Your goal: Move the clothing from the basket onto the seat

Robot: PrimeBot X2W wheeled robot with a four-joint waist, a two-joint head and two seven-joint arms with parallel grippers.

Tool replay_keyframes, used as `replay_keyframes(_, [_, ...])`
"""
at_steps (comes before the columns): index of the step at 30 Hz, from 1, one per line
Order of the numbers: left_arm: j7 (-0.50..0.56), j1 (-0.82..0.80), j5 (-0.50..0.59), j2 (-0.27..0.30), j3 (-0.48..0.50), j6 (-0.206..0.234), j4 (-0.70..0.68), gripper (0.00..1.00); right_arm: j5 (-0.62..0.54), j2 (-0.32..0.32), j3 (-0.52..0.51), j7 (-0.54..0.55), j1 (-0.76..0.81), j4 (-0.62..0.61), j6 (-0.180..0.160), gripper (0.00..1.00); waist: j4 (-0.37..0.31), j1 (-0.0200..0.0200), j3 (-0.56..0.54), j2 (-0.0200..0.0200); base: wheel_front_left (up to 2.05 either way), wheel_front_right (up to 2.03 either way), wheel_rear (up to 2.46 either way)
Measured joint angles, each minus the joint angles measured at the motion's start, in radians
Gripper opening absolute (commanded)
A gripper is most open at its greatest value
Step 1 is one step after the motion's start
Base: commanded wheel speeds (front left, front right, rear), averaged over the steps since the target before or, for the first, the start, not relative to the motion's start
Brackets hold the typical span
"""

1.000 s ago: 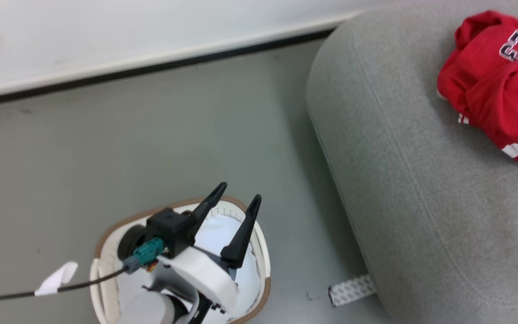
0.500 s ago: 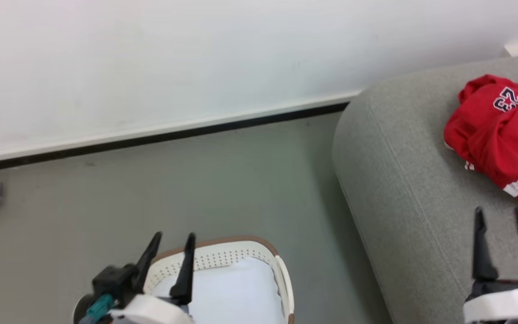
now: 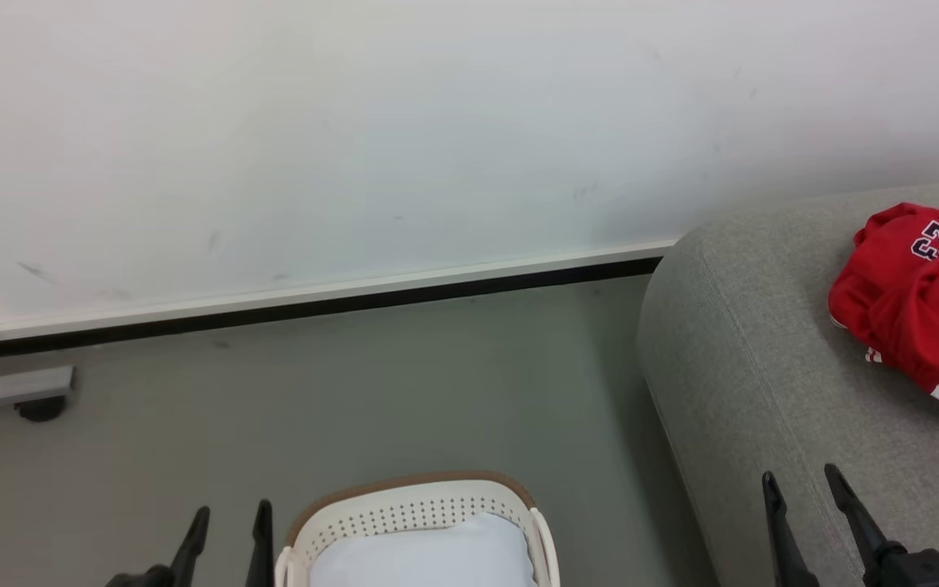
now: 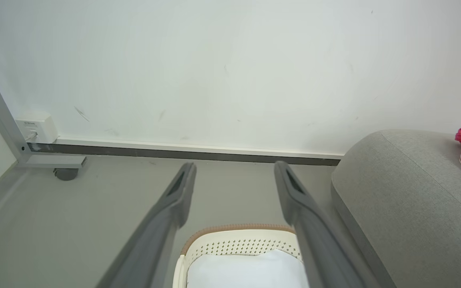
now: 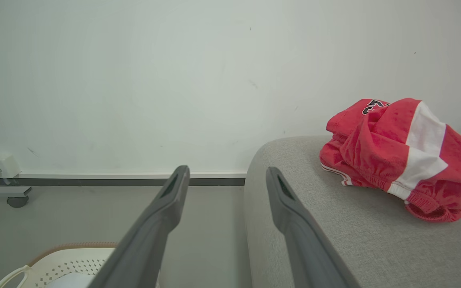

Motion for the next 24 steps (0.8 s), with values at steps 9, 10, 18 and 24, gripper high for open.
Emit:
replay_keyframes(9, [0.000, 0.053, 0.074, -0.063, 0.096, -0.062, 0.003, 1.00, 0.000, -0.001, 0.021, 0.000, -0.011, 0.054, 0.000, 1.00, 0.022, 0.0000, -0.029, 0.0000, 0.00, 0.00, 0.00])
replay_keyframes(10, [0.000, 0.055, 0.079, -0.070, 0.101, -0.068, 0.004, 1.00, 0.000, -0.001, 0.023, 0.000, -0.016, 0.059, 0.000, 1.00, 0.024, 0.0000, -0.031, 0.0000, 0.00, 0.00, 0.00])
replay_keyframes(18, [0.000, 0.060, 0.130, -0.105, 0.149, -0.109, 0.022, 1.00, 0.003, -0.001, 0.035, 0.000, -0.043, 0.095, 0.000, 1.00, 0.043, 0.0001, -0.032, 0.0000, 0.00, 0.00, 0.00])
replay_keyframes(24, [0.000, 0.059, 0.148, -0.125, 0.176, -0.131, 0.031, 1.00, 0.010, -0.001, 0.037, 0.000, -0.050, 0.111, 0.000, 1.00, 0.053, 0.0001, -0.031, 0.0000, 0.00, 0.00, 0.00])
